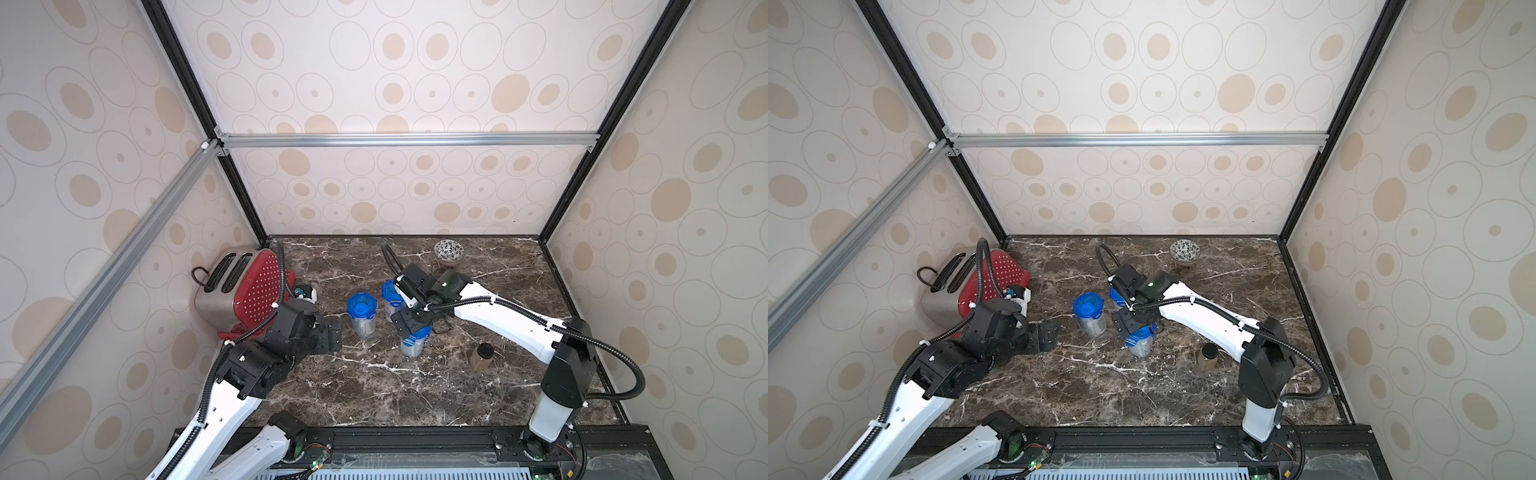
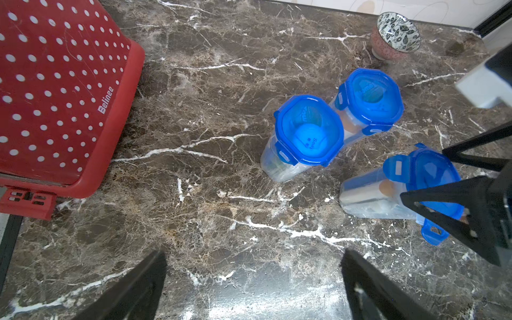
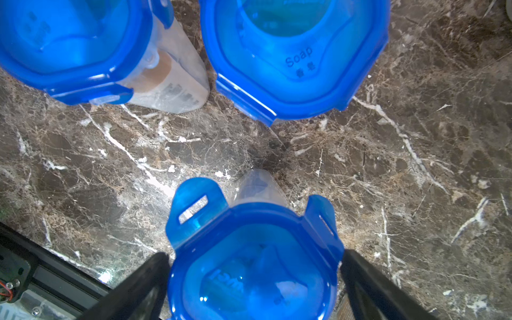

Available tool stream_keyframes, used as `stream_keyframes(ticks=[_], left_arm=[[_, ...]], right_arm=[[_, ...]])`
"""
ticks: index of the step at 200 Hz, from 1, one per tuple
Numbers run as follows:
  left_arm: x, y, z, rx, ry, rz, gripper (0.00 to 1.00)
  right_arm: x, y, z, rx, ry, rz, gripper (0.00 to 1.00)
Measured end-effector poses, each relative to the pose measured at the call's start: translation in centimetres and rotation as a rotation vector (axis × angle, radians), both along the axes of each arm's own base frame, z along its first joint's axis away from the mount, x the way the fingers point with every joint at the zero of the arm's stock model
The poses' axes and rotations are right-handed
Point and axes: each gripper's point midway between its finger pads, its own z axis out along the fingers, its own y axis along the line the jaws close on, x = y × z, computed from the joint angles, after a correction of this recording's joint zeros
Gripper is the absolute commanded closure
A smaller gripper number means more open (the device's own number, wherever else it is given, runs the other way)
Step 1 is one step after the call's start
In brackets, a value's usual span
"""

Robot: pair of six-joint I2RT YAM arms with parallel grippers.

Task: Take out toiletry kits
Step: Open the lid of the container.

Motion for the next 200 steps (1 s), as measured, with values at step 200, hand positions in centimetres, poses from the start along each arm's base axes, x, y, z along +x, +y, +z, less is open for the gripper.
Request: stream_keyframes(ticks=[200], left_arm=[[0.0, -0.1, -0.5, 0.004, 0.014, -0.003, 0.01]], right_arm=[[0.2, 0.2, -1.1, -0.011, 0.015, -0.021, 0.13]])
